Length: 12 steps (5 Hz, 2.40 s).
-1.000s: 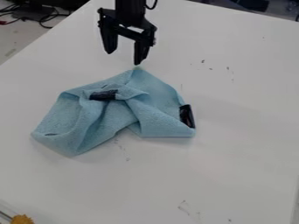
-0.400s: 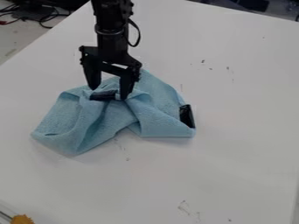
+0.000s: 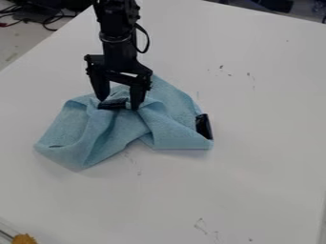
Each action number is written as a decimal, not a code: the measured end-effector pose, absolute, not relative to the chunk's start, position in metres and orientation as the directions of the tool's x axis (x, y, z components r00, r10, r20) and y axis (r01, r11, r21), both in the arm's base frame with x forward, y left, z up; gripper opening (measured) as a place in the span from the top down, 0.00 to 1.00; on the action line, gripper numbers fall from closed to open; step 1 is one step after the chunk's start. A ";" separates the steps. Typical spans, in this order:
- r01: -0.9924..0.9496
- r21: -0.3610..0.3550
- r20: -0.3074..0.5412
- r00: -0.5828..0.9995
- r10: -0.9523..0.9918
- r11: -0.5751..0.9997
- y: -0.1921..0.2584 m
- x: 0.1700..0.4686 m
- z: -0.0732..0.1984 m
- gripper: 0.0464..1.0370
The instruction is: Unfold the cloth from top left to bottom right
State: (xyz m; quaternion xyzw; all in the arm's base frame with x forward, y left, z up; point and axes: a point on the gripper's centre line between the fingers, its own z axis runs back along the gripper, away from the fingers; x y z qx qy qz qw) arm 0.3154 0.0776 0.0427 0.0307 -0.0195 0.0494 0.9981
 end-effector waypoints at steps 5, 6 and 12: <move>-0.068 0.066 0.031 0.997 0.066 0.995 0.086 0.337 0.032 0.89; -0.071 0.070 0.023 0.997 0.070 0.995 0.086 0.336 0.031 0.99; -0.127 0.034 0.064 0.990 0.125 0.991 0.059 0.339 0.049 0.28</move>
